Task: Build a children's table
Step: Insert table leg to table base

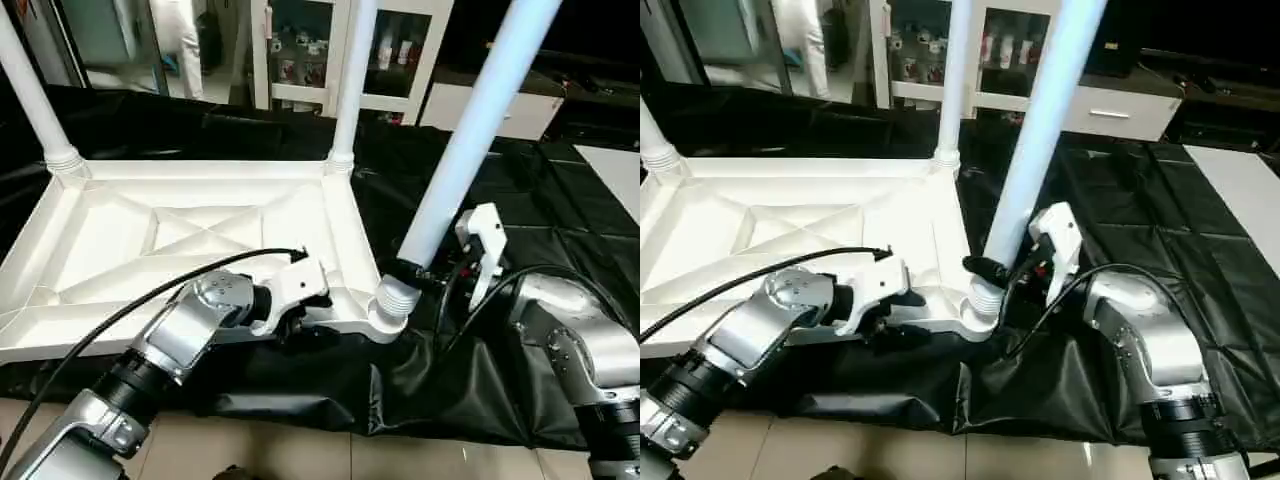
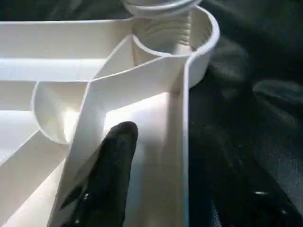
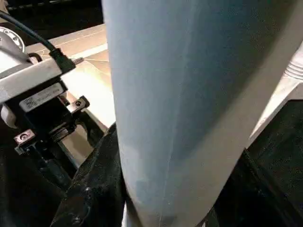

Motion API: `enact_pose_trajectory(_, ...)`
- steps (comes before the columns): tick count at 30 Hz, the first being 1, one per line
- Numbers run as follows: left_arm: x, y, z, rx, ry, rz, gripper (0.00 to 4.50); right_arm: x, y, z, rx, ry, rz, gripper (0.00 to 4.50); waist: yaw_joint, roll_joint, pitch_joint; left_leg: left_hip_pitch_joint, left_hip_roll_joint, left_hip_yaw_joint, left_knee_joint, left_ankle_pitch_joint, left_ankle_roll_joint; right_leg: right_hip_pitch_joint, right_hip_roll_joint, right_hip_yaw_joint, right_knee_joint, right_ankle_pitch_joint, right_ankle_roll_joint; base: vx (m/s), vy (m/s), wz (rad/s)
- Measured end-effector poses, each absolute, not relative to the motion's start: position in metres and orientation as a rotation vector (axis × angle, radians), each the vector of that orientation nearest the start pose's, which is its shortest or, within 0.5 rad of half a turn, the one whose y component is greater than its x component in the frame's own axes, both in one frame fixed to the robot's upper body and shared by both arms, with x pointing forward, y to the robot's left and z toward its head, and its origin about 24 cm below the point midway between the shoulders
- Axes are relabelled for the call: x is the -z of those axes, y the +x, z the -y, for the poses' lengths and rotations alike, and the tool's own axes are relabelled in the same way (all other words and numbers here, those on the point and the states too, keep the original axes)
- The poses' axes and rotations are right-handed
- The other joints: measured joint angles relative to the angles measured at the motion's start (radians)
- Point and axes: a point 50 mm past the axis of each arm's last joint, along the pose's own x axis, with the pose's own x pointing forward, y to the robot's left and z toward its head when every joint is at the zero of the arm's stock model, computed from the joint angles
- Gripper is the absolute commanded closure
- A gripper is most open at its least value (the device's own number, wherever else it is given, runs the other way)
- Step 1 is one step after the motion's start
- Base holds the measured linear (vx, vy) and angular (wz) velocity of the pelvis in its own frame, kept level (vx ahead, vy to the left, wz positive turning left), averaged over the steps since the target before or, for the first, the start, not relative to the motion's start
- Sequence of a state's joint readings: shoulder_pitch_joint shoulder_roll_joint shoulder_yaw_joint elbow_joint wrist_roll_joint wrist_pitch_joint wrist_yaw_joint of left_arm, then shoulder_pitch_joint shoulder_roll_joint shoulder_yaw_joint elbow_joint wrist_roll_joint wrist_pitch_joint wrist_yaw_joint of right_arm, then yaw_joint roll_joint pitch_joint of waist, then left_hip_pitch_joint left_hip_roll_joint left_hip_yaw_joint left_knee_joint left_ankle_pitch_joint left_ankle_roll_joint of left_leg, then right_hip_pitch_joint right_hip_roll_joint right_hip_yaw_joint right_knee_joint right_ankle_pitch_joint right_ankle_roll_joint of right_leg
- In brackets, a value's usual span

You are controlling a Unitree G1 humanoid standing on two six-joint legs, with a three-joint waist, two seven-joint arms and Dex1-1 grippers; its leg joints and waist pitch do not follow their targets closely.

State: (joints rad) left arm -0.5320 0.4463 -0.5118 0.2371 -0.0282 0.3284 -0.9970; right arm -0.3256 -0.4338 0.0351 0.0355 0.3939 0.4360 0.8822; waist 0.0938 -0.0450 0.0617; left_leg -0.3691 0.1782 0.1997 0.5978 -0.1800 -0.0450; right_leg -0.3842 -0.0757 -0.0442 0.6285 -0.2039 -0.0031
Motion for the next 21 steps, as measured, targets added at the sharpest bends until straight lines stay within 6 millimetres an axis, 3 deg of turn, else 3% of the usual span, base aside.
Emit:
enact_pose_trajectory(5, -0.0598, 0.2937, -0.1014, 1.337, 0.617, -0.476, 2.72, -0.0975, 0.2888, 0.1638, -0.975, 0.009, -0.190, 2.66, -0.001, 0.000, 0.000, 0.000, 0.000, 0.000, -0.001, 0.000, 0.000, 0.000, 0.000, 0.000, -0.001, 0.000, 0.000, 0.000, 0.000, 0.00)
enact_pose_trajectory(8, -0.0600, 0.2934, -0.1021, 1.344, 0.625, -0.483, 2.79, -0.0976, 0.2888, 0.1639, -0.975, 0.007, -0.190, 2.66, -0.003, 0.000, 0.000, 0.000, 0.000, 0.000, -0.001, 0.000, 0.000, 0.000, 0.000, 0.000, -0.001, 0.000, 0.000, 0.000, 0.000, 0.00)
enact_pose_trajectory(9, -0.0601, 0.2932, -0.1024, 1.347, 0.626, -0.486, 3.04, -0.0976, 0.2888, 0.1640, -0.975, 0.006, -0.190, 2.66, -0.003, 0.001, 0.000, 0.000, 0.000, 0.000, -0.001, 0.000, 0.000, 0.000, 0.000, 0.000, -0.001, 0.000, 0.000, 0.000, 0.000, 0.00)
enact_pose_trajectory(19, -0.0611, 0.2914, -0.1039, 1.374, 0.640, -0.511, 3.59, -0.0977, 0.2888, 0.1639, -0.976, 0.005, -0.188, 2.66, -0.004, 0.001, 0.000, 0.000, 0.000, 0.000, -0.001, 0.000, 0.000, 0.000, 0.000, 0.000, -0.001, 0.000, 0.000, 0.000, 0.000, 0.00)
enact_pose_trajectory(21, -0.0611, 0.2913, -0.1055, 1.377, 0.643, -0.517, 3.93, -0.0977, 0.2888, 0.1638, -0.976, 0.004, -0.188, 2.66, -0.003, 0.001, 0.000, 0.000, 0.000, 0.000, -0.001, 0.000, 0.000, 0.000, 0.000, 0.000, -0.001, 0.000, 0.000, 0.000, 0.000, 0.00)
